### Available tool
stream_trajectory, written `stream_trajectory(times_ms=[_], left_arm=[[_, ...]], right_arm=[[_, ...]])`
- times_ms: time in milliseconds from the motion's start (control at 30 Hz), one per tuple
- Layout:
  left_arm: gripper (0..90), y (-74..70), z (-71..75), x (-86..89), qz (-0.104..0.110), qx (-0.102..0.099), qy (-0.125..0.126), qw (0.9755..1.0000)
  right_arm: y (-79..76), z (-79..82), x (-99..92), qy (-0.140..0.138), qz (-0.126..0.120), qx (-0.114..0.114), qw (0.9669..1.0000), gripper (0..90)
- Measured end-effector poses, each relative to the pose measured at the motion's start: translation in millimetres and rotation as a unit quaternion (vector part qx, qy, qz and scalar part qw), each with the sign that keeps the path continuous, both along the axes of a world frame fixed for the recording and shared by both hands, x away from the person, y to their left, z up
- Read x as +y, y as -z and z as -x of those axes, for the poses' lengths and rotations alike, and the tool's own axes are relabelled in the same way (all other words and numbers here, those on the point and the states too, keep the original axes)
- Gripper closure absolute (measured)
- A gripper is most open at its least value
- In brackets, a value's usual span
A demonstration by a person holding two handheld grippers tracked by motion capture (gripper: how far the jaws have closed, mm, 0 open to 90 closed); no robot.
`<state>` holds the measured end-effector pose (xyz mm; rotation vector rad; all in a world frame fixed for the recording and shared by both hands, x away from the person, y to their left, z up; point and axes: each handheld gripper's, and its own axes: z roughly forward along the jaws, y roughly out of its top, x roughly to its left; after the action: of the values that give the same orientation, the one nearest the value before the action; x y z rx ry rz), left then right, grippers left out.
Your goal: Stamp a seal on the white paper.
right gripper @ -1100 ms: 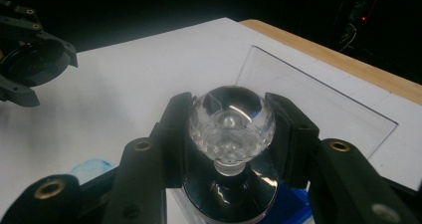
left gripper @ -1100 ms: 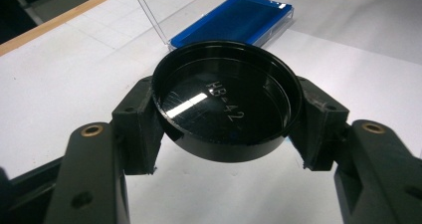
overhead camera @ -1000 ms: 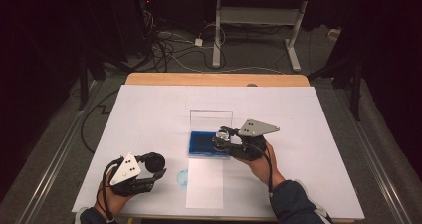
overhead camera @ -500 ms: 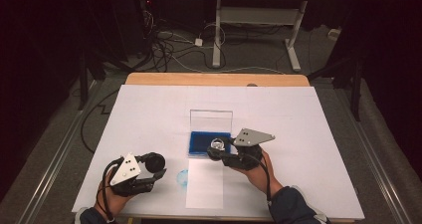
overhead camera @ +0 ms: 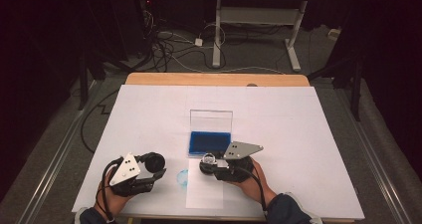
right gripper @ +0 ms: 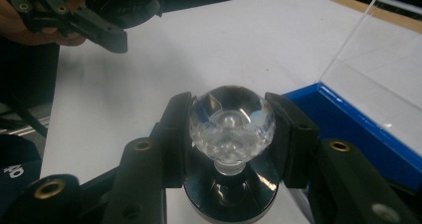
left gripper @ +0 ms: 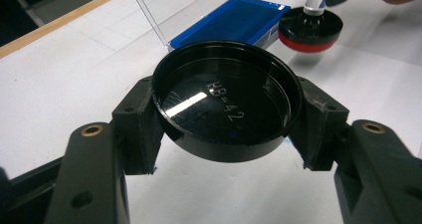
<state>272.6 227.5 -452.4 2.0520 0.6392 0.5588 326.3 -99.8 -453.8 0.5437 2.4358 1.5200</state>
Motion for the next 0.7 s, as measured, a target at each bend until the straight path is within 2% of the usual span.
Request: stream_trajectory(times_ms=[300, 500, 700], left_arm=[[36.0, 0.1, 0.1, -0.8, 0.000, 0.001, 0.002, 1.0000], [36.0, 0.2, -0.1, -1.2, -0.001, 0.002, 0.004, 1.0000], [36.0, 0.0, 0.2, -1.4, -0.001, 0.002, 0.004, 1.0000]], right_arm=[[9.9, 5.7, 4.5, -0.017, 0.012, 0.010, 0.9997, 56.6], [12.5, 9.4, 7.1, -0.028, 0.010, 0.021, 0.9993, 56.7], [19.5, 9.5, 8.5, -0.030, 0.024, 0.029, 0.9989, 56.7]])
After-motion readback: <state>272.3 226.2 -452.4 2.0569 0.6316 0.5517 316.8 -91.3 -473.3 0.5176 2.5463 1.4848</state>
